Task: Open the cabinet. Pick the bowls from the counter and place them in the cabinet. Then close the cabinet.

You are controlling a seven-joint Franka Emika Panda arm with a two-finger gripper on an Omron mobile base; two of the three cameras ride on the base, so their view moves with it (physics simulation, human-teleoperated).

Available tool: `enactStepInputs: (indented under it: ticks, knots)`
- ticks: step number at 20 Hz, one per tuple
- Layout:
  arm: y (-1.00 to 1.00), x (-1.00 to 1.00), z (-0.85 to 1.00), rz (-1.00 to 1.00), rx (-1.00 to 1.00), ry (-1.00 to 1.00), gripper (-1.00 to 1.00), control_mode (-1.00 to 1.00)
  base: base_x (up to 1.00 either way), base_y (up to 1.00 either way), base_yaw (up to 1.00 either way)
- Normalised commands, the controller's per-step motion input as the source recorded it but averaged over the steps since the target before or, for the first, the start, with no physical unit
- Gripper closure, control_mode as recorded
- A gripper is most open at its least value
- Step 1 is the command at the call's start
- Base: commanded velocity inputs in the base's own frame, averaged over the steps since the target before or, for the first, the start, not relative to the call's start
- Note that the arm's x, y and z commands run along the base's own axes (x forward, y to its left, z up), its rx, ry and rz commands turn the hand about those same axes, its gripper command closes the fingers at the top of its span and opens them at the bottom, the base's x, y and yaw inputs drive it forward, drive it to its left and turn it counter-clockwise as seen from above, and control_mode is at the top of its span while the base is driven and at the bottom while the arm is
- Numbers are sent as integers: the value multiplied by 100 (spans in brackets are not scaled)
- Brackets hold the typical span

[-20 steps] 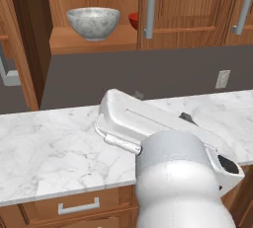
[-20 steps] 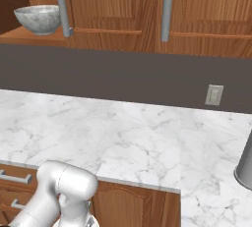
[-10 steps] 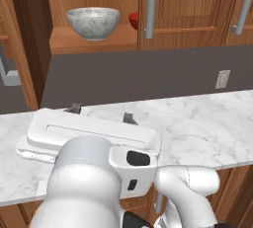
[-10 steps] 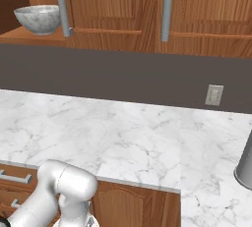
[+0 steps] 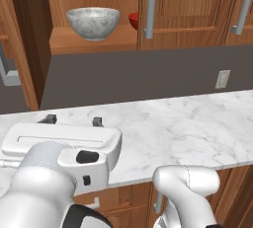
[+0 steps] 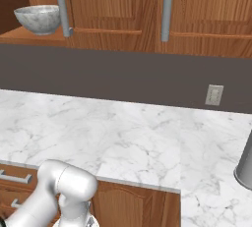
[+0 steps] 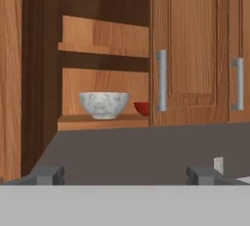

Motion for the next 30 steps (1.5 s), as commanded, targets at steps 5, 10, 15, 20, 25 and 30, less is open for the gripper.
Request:
enactStepInputs:
  ticks: [5,10,15,20,25,30]
  knots:
    - [34,39,-28,0,-19,-9,-100,-100,0,0,0]
    - [43,63,-16,0,-18,-8,-100,-100,0,0,0]
    - [47,57,-18,0,-19,-11,-100,-100,0,0,0]
    - [100,29,-27,0,-13,-15,-100,-100,0,0,0]
    - [83,44,-3,0,-5,-24,-100,-100,0,0,0]
    - [86,24,0,0,-16,-24,-100,-100,0,0,0]
